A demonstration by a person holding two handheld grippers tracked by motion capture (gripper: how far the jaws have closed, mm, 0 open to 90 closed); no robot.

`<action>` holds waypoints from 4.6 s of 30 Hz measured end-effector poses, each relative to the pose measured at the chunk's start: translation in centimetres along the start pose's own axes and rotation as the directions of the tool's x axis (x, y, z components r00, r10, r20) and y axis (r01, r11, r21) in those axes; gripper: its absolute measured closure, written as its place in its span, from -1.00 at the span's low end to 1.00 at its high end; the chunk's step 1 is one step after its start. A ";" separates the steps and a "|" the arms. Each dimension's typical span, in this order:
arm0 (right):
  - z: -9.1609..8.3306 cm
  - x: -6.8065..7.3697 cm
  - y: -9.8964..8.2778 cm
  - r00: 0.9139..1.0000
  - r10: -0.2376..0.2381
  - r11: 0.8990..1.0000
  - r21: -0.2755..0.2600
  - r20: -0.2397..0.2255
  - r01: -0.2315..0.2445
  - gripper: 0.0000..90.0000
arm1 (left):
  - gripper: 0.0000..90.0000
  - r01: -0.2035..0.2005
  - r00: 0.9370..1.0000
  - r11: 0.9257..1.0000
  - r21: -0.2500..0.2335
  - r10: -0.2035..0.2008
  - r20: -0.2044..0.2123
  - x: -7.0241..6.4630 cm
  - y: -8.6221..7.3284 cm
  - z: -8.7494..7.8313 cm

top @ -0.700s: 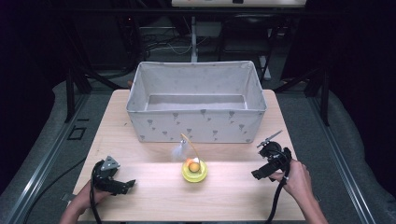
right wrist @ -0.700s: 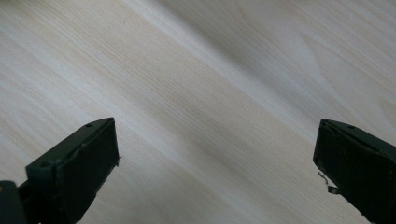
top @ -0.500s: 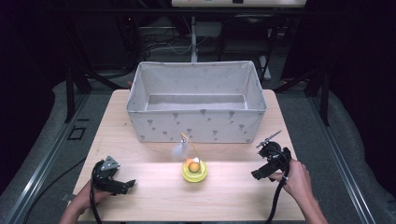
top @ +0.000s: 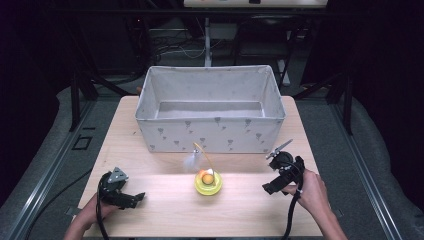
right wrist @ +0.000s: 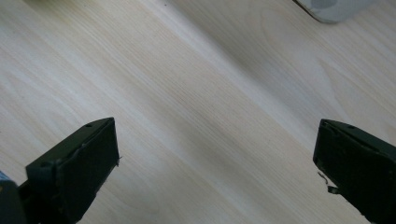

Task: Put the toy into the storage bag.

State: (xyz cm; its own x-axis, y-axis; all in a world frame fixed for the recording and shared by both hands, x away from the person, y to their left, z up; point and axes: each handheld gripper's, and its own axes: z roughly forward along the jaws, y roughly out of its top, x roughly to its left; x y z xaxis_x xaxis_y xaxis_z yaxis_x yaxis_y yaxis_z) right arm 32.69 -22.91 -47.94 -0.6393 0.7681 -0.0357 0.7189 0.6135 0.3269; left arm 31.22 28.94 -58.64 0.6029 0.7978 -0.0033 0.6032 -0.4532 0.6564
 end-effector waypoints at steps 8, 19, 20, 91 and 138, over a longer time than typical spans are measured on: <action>-0.7 1.2 0.9 0.999 -0.036 0.999 -0.019 0.002 0.036 -1.00 | -1.00 0.000 1.000 1.000 0.000 0.000 0.000 0.0 0.0 0.0; -1.6 2.2 1.6 0.998 -0.065 0.997 -0.032 -0.022 0.064 -1.00 | -1.00 0.004 1.000 1.000 -0.003 -0.004 -0.010 -0.1 0.0 0.0; -1.8 2.3 1.7 0.997 -0.072 0.997 -0.030 -0.028 0.071 -1.00 | -1.00 0.005 1.000 1.000 -0.003 -0.005 -0.010 -0.1 0.0 0.0; -2.7 10.7 15.0 0.910 -0.379 0.924 -0.009 -0.170 0.383 0.22 | -1.00 0.003 1.000 1.000 -0.002 -0.003 -0.008 -0.1 0.0 0.0; -5.4 10.0 15.9 0.896 -0.408 0.911 -0.005 -0.174 0.413 0.96 | -1.00 0.002 1.000 1.000 -0.002 -0.002 -0.008 -0.1 0.0 0.0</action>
State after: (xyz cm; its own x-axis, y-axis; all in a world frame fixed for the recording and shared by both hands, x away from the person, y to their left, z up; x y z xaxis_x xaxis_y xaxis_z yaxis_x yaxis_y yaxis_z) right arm 36.26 -6.48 -37.99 -0.9138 0.4062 -0.0007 0.3888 0.8752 0.2879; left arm 31.13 28.88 -58.67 0.5978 0.8017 0.0011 0.6035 -0.4509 0.6577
